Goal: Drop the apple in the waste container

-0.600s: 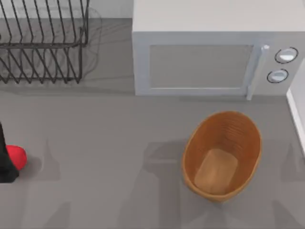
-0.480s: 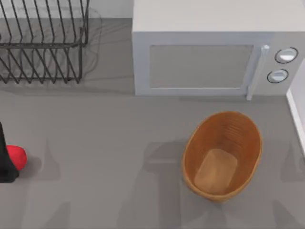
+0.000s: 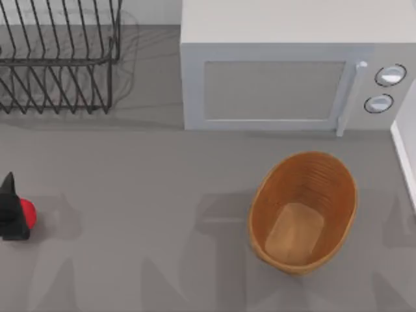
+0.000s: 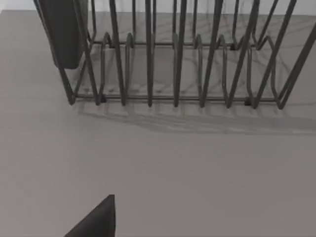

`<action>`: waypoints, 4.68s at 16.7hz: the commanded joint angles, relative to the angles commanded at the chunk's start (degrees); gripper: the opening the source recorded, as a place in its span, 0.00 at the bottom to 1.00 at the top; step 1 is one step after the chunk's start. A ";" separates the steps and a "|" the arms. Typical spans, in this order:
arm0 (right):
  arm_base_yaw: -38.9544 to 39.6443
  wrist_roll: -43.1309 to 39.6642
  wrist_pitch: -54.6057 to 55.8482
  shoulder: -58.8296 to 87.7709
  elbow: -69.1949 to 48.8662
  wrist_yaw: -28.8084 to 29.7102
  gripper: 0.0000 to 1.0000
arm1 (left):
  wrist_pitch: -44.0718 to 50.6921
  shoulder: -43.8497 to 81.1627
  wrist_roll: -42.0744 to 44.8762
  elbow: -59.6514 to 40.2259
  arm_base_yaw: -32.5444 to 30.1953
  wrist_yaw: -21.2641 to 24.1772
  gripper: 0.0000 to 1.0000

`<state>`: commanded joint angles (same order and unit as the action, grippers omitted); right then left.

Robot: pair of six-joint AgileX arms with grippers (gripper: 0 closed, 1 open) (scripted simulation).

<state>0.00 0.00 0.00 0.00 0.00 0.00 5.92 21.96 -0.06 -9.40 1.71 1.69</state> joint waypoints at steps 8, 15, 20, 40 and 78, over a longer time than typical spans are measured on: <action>0.00 0.00 0.00 0.00 0.00 0.00 1.00 | 8.71 34.73 -0.30 -12.62 2.12 2.64 1.00; 0.00 0.00 0.00 0.00 0.00 0.00 1.00 | 11.09 44.13 -0.32 -16.56 2.68 3.51 1.00; 0.00 0.00 0.00 0.00 0.00 0.00 1.00 | 8.70 46.21 -0.50 -16.40 2.38 3.36 1.00; 0.00 0.00 0.00 0.00 0.00 0.00 1.00 | -12.55 66.90 -1.40 -15.78 1.00 2.72 0.55; 0.00 0.00 0.00 0.00 0.00 0.00 1.00 | 32.13 46.98 -0.31 -40.57 1.51 -0.43 0.00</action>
<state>0.00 0.00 0.00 0.00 0.00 0.00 38.05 68.94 -0.37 -49.97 3.22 1.26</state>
